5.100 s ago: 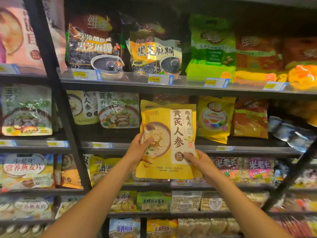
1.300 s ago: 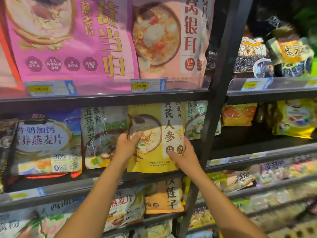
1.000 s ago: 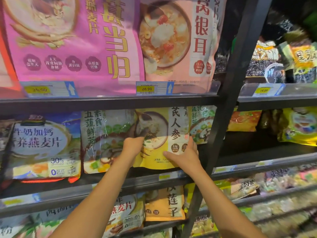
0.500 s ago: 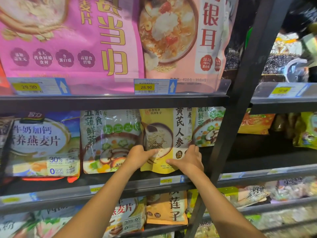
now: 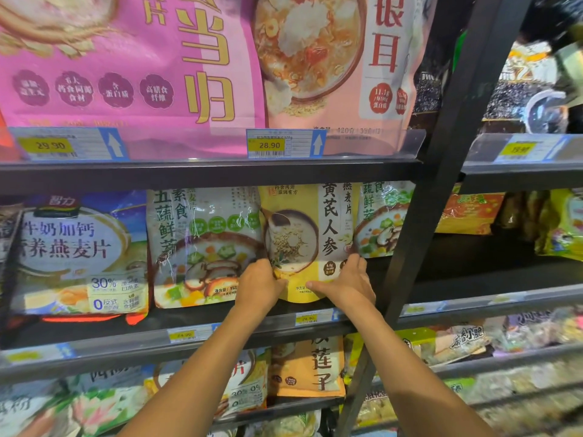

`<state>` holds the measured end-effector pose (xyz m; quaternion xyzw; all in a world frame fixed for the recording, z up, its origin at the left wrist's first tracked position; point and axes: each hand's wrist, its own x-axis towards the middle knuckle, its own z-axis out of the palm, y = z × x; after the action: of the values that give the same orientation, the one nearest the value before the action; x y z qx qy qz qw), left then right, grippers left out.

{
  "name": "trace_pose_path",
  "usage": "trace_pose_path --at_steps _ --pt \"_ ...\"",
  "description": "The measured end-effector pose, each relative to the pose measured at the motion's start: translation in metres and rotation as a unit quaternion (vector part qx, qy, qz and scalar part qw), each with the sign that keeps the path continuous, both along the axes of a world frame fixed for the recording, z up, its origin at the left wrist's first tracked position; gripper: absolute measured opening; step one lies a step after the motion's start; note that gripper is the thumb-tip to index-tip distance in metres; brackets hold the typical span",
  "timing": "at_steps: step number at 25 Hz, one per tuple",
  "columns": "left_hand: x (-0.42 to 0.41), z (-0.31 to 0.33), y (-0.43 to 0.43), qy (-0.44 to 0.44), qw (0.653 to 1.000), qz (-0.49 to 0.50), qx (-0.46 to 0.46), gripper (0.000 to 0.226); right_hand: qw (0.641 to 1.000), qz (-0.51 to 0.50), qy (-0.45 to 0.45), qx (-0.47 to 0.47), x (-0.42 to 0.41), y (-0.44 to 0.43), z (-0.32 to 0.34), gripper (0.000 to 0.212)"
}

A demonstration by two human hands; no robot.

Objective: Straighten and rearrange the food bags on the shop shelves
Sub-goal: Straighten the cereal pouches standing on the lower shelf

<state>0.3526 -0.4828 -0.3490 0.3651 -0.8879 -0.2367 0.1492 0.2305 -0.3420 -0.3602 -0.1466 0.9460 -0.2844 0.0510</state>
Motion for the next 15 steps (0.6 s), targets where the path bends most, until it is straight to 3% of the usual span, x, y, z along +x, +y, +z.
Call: trace_pose_path --at_steps 10,15 --pt "-0.027 -0.012 0.003 0.027 0.998 -0.007 0.052 0.033 0.999 -0.015 -0.01 -0.027 -0.022 -0.025 -0.009 0.105" --pt "-0.04 -0.013 -0.003 -0.007 0.996 -0.016 0.083 0.038 0.997 -0.046 -0.05 -0.036 -0.038 -0.038 -0.018 0.116"
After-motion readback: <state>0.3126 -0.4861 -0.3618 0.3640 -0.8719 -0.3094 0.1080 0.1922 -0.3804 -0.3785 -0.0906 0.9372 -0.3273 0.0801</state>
